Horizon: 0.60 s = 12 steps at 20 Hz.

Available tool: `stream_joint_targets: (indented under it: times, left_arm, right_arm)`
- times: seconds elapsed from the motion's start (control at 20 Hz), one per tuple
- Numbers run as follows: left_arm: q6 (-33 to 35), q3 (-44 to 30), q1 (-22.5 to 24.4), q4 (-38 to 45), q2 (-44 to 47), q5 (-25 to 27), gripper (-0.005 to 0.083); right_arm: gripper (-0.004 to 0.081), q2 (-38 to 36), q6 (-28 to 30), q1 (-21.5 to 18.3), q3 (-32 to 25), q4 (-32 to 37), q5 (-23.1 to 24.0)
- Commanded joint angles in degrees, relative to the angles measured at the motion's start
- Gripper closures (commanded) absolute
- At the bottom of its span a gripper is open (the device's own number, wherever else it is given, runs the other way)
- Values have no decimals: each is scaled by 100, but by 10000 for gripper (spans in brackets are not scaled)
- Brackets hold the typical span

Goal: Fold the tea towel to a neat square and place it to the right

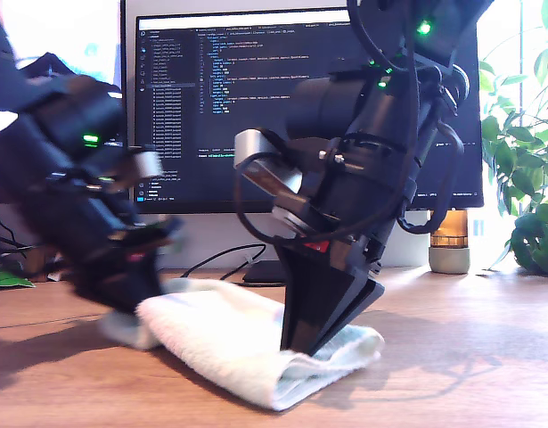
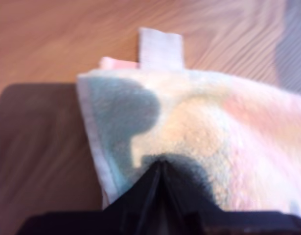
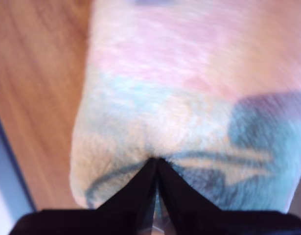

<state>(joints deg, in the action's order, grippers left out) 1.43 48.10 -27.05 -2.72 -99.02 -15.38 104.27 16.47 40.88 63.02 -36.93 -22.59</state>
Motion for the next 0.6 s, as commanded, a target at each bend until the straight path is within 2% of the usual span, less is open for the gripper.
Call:
stream_joint_targets:
  times: [0.0,0.25,0.55]
  left_arm:
    - [214,-184,-79,-216,-682,57,793]
    - [422,442,-254,-260,-1246,-273,793]
    - [566,940,-544,-313,-1532,-369,793]
  right_arm:
    - [781,271,-109,186,-310,-273,48]
    - [781,269,-887,472,-310,-256,-39]
    - [781,269,-1808,1049,-310,319,-92]
